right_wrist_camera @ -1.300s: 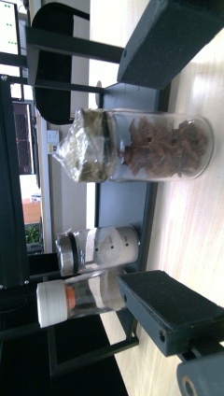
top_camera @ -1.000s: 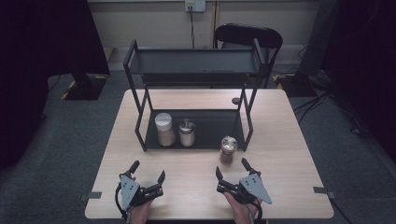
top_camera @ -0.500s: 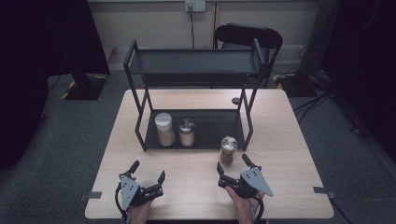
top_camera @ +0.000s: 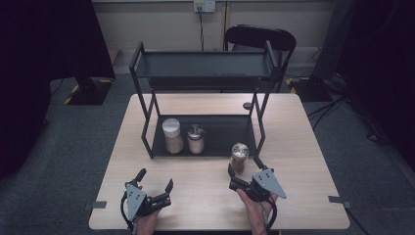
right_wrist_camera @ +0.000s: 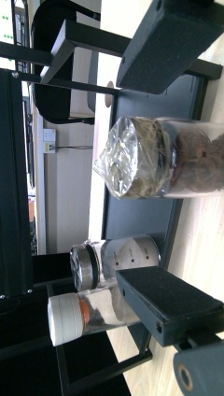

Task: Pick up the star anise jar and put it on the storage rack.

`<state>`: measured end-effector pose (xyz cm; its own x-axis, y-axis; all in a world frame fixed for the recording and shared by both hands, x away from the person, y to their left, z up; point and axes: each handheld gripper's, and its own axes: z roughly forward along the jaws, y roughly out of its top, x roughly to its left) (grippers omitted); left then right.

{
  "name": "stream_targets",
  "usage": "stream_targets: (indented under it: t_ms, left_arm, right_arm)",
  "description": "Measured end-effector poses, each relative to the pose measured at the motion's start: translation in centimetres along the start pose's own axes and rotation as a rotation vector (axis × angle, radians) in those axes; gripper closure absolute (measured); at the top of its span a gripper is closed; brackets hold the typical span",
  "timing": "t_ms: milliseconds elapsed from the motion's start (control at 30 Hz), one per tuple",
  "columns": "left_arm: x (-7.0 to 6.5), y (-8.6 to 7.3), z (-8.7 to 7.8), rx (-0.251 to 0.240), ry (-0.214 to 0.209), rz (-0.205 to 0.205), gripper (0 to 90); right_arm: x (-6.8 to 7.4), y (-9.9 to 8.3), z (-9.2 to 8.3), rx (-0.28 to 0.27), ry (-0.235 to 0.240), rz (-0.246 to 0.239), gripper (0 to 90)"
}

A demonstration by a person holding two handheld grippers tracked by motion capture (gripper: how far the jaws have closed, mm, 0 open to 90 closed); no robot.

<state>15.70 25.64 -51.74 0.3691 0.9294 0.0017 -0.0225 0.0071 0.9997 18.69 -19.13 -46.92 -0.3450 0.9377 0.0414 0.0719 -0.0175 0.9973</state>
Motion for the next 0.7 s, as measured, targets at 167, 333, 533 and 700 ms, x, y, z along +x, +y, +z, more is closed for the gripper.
stream_targets:
  t_ms: [167, 333, 533, 700]
  left_arm:
    - [0.0, 0.0, 0.0, 0.000, 0.000, 0.000, 0.1]
    - [0.0, 0.0, 0.0, 0.001, -0.001, -0.001, 0.1]
    - [0.0, 0.0, 0.0, 0.002, -0.001, -0.001, 0.1]
    - [0.0, 0.0, 0.0, 0.002, -0.001, -0.002, 0.1]
  right_arm:
    - [-0.2, 0.5, 0.6, 0.011, 0.000, -0.019, 7.5]
    - [-0.5, 0.8, 1.3, 0.027, 0.000, -0.018, 7.5]
    - [-0.5, 1.2, 2.0, 0.051, -0.016, -0.017, 5.1]
    - [-0.9, 1.4, 2.8, 0.067, -0.004, -0.017, 5.8]
